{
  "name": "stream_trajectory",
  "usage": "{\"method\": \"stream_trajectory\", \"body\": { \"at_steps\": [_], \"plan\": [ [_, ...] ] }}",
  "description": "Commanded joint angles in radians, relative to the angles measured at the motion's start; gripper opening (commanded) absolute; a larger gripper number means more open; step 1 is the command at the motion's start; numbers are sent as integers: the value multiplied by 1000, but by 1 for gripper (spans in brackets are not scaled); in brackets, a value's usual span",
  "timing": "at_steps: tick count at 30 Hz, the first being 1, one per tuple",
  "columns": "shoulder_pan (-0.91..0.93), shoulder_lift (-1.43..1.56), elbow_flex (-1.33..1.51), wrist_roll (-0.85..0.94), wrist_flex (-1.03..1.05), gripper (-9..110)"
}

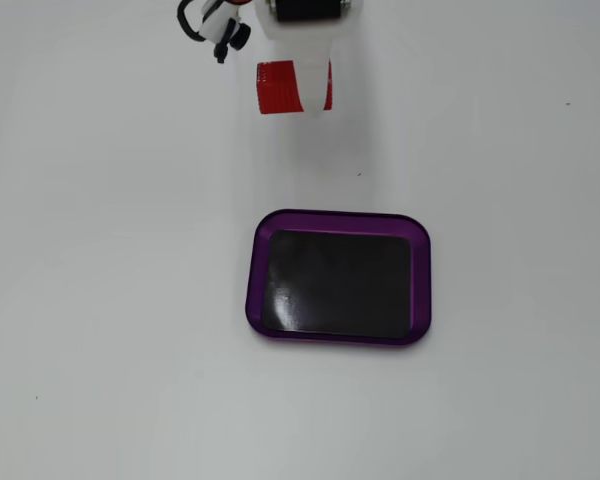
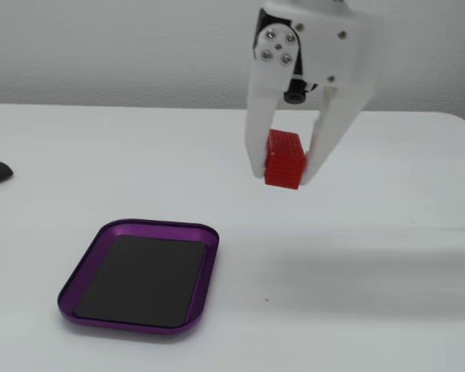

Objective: Remove the cube from the box.

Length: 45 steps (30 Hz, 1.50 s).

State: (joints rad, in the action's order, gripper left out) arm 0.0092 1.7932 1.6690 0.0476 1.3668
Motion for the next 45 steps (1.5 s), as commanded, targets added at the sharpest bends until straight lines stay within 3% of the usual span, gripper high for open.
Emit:
{"method": "stream_trajectory", "body": {
  "at_steps": [1,11,21,29,41,45],
  "plan": [
    [0,144,227,2,-107,0],
    [-91,256,620,-6,-350,0],
    [-107,253,655,3,-383,7],
    [-97,261,617,9,-316,15],
    [-92,502,198,60,-5,22],
    [43,637,250,63,-8,24]
  ]
}}
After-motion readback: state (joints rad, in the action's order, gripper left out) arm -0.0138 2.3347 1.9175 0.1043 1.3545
